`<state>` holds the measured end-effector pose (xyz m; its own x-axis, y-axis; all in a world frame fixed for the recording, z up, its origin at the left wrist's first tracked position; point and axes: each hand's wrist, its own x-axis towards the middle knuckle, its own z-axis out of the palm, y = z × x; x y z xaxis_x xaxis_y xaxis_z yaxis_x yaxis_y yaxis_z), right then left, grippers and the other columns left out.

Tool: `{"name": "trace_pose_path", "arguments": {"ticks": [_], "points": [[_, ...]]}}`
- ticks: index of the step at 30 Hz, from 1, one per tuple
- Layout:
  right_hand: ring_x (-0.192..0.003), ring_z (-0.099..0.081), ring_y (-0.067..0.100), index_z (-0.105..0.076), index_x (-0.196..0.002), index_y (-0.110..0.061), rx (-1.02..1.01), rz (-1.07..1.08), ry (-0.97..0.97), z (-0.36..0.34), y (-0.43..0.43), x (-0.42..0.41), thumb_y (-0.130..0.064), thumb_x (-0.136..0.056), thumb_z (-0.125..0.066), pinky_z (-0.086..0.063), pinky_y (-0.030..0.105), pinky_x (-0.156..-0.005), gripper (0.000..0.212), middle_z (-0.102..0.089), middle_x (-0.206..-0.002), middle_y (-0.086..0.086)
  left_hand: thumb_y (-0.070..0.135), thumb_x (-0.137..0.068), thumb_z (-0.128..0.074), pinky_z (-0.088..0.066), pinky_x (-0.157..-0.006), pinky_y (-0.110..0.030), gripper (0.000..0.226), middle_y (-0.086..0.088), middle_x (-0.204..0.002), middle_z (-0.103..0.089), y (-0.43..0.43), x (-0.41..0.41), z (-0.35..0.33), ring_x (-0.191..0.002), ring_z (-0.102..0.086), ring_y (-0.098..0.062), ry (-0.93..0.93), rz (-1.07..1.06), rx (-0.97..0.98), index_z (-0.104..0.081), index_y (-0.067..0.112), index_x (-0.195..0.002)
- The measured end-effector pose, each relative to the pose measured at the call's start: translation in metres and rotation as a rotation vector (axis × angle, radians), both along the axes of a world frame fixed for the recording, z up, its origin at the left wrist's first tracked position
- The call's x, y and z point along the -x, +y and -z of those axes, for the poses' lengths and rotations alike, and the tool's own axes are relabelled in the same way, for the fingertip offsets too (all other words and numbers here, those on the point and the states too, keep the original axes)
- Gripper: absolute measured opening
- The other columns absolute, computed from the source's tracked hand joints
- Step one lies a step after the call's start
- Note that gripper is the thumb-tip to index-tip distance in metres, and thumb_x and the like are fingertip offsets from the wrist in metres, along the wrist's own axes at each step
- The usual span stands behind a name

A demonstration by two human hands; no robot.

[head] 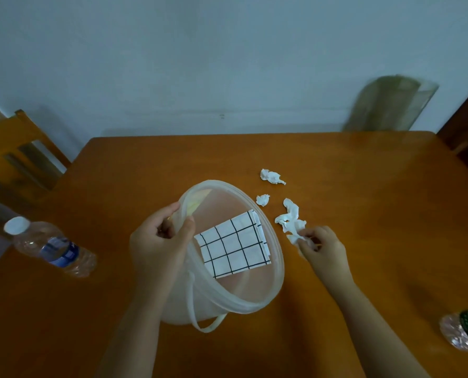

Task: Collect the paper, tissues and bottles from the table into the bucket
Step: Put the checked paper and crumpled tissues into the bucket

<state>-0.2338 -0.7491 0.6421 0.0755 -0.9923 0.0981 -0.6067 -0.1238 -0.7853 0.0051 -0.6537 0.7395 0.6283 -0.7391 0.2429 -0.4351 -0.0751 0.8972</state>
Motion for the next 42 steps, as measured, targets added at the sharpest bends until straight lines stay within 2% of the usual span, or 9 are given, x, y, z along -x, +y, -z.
{"name": "trace_pose_path", "arguments": {"ticks": [3,7,14,16,19,23,27,33,42], "points": [[-0.076,-0.053,-0.002,-0.061,-0.085,-0.023,0.041,-0.048,-0.058,-0.024,0.001,-0.011,-0.009,-0.078,-0.065,-0.041,0.000,-0.063,0.016,-0.053,-0.086,-0.012,0.021,-0.074,-0.067,-0.039,-0.042,-0.011,0.028,0.002,-0.058,-0.050,-0.006,-0.001,0.000,-0.050,-0.044,0.001,0.012,0.016,0.002,-0.063,0.033,-0.099],[-0.075,-0.054,-0.001,-0.058,-0.079,-0.028,0.067,-0.133,-0.101,-0.039,0.002,-0.029,-0.006,-0.076,-0.065,-0.040,0.002,-0.062,0.022,-0.053,-0.083,-0.015,0.021,-0.074,-0.068,-0.039,-0.043,-0.011,0.028,0.001,-0.059,-0.049,-0.016,-0.003,0.001,-0.050,-0.044,0.000,0.047,0.029,0.005,-0.062,0.032,-0.100],[-0.088,-0.056,-0.001,-0.061,-0.095,-0.028,-0.069,-0.404,-0.049,-0.036,-0.009,-0.054,-0.020,-0.080,-0.064,-0.044,0.010,-0.073,0.017,-0.057,-0.096,-0.013,0.022,-0.074,-0.068,-0.041,-0.044,-0.014,0.026,-0.001,-0.058,-0.050,-0.036,-0.006,0.000,-0.049,-0.044,-0.001,0.049,0.051,0.025,-0.063,0.035,-0.097],[-0.092,-0.056,-0.002,-0.060,-0.098,-0.030,-0.059,-0.364,-0.110,-0.031,-0.014,-0.052,-0.022,-0.082,-0.062,-0.046,0.012,-0.076,0.018,-0.059,-0.099,-0.013,0.023,-0.074,-0.068,-0.041,-0.045,-0.014,0.026,-0.002,-0.058,-0.050,-0.043,-0.009,0.000,-0.050,-0.044,-0.002,0.032,0.048,0.033,-0.062,0.037,-0.096],[-0.090,-0.056,-0.001,-0.056,-0.094,-0.037,0.003,-0.208,-0.173,-0.018,-0.031,-0.042,-0.022,-0.083,-0.061,-0.047,0.010,-0.068,0.019,-0.058,-0.095,-0.016,0.023,-0.074,-0.068,-0.042,-0.046,-0.015,0.026,-0.005,-0.059,-0.053,-0.053,-0.012,-0.001,-0.051,-0.045,-0.004,-0.001,0.040,0.045,-0.062,0.034,-0.097],[-0.088,-0.055,0.006,-0.058,-0.104,-0.024,-0.113,-0.066,0.006,0.024,-0.064,-0.027,-0.020,-0.083,-0.061,-0.043,0.019,-0.070,0.022,-0.058,-0.105,-0.003,0.021,-0.075,-0.069,-0.045,-0.047,-0.020,0.026,-0.007,-0.060,-0.055,-0.065,-0.014,0.002,-0.053,-0.048,-0.013,-0.043,0.027,0.042,-0.061,0.034,-0.096],[-0.096,-0.052,0.012,-0.054,-0.115,-0.017,-0.217,-0.042,0.180,0.063,-0.090,-0.016,-0.023,-0.082,-0.062,-0.041,0.025,-0.076,0.034,-0.055,-0.113,0.005,0.023,-0.075,-0.070,-0.046,-0.049,-0.024,0.026,-0.006,-0.060,-0.054,-0.073,-0.019,0.007,-0.052,-0.048,-0.013,-0.048,-0.012,0.021,-0.062,0.036,-0.096],[-0.111,-0.049,0.022,-0.048,-0.124,-0.019,-0.263,-0.021,0.186,0.096,-0.117,-0.013,-0.025,-0.080,-0.064,-0.046,0.038,-0.088,0.047,-0.052,-0.123,0.007,0.024,-0.074,-0.069,-0.050,-0.049,-0.024,0.026,-0.007,-0.067,-0.060,-0.083,-0.025,0.009,-0.061,-0.054,-0.016,-0.070,-0.064,0.004,-0.063,0.035,-0.096],[-0.119,-0.037,0.024,-0.050,-0.122,-0.020,-0.313,-0.056,0.316,0.120,-0.119,-0.020,-0.026,-0.078,-0.066,-0.039,0.037,-0.093,0.047,-0.046,-0.129,0.007,0.030,-0.074,-0.068,-0.048,-0.047,-0.018,0.025,-0.006,-0.067,-0.059,-0.081,-0.024,0.010,-0.060,-0.054,-0.012,-0.093,-0.071,0.002,-0.058,0.046,-0.089]]}}
